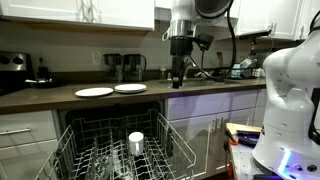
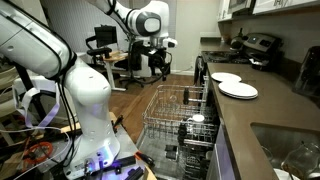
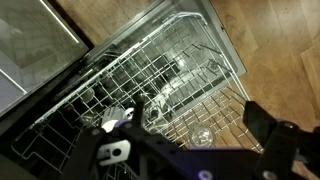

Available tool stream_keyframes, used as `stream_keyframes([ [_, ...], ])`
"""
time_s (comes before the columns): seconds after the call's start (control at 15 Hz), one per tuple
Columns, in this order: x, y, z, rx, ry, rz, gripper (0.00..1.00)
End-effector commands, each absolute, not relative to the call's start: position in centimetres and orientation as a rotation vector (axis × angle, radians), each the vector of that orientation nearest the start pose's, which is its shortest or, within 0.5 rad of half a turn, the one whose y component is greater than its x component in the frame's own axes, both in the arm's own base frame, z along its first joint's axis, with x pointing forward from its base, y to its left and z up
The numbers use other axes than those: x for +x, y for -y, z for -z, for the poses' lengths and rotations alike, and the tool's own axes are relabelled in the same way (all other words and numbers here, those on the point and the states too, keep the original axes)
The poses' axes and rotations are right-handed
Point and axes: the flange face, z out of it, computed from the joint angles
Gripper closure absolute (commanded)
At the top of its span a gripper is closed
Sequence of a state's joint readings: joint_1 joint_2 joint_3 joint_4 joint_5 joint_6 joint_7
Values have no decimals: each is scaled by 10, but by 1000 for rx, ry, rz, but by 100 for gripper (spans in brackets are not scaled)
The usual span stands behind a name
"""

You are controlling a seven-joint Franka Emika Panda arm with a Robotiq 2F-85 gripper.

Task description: Put the plate on the left into the dishwasher

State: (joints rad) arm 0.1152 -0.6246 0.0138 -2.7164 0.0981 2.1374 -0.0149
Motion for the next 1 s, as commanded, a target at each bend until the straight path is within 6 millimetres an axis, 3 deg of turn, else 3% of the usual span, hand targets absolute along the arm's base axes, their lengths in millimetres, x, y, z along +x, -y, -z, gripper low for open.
stream_keyframes([
  [0.0,351,-42,-417,-3071,149,50,0],
  [0.27,378,-15,-426,-3152,243,34,0],
  [0.47,408,0,-438,-3235,395,48,0],
  [0.93,491,-9,-450,-3394,709,94,0],
])
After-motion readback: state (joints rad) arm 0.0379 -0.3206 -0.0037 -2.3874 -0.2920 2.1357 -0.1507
